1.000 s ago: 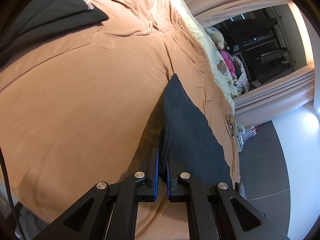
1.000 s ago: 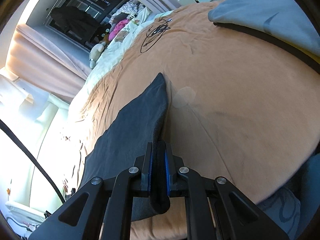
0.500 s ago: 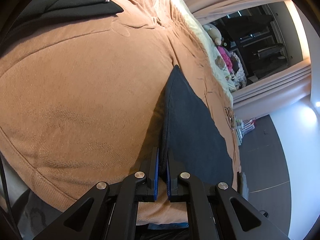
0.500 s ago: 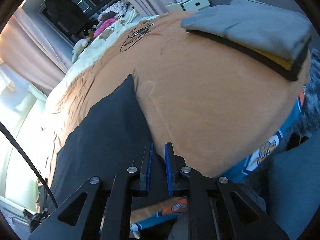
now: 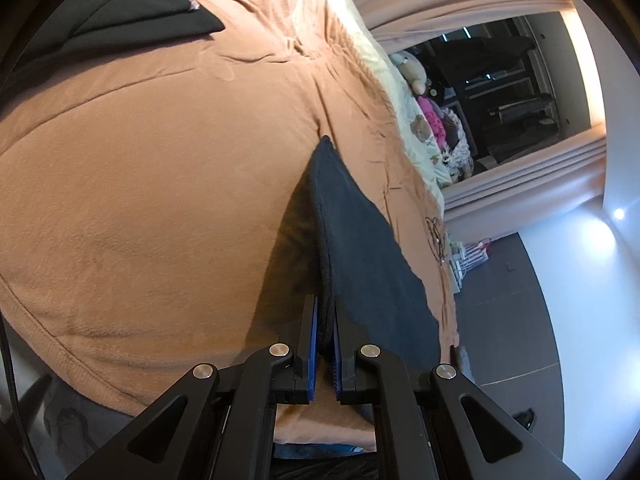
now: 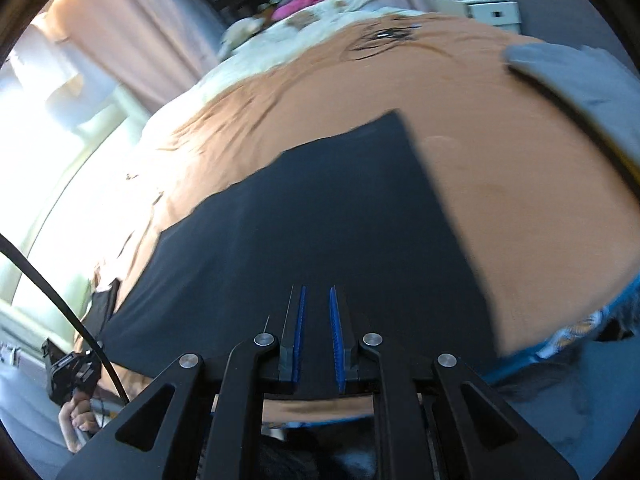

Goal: Fold small clothes

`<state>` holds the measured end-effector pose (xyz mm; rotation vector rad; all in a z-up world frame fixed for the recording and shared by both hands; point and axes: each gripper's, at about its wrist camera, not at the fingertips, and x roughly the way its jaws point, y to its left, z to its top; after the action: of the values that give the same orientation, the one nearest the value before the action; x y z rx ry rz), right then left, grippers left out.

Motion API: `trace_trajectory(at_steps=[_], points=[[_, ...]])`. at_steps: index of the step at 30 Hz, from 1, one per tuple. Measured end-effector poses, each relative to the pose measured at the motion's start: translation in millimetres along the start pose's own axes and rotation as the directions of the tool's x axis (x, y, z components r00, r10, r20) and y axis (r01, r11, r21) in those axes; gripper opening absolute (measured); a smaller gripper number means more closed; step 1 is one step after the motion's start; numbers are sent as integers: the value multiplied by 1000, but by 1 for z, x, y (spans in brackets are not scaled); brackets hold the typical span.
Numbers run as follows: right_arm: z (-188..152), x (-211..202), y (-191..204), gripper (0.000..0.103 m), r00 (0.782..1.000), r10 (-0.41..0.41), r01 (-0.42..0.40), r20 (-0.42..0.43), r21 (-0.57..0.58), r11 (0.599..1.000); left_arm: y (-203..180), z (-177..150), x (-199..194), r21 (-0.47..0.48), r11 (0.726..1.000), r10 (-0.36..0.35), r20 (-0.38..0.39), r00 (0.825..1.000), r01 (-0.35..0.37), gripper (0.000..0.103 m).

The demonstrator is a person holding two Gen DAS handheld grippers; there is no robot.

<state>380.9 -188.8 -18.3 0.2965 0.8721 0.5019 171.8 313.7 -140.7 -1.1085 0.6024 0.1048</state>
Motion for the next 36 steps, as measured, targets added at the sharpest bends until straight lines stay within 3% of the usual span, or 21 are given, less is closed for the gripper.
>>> trace_trajectory(at_steps=[12,20,23,33,36], points=[[-2,97,56,9,985,75,-92,-156,-109,990,-18,4,-4,35,998,-47,-28,999,48,6],[-12,146,68,9,965,104,-138,-242,-127,982,-68,11,-7,123,991,-54,-28,998,57,6],[-17,162,64,9,948,157,-186,-276,-84,979,-95,12,-4,168,984,-53,-34,998,58,6],[-20,170,40,8,931,185,-205,-316,-32,978,-188,2,24,321,943,-63,-83,995,86,6],[-10,160,31,8,935,183,-207,-304,-50,977,-211,-5,33,353,930,-76,-93,993,105,6]])
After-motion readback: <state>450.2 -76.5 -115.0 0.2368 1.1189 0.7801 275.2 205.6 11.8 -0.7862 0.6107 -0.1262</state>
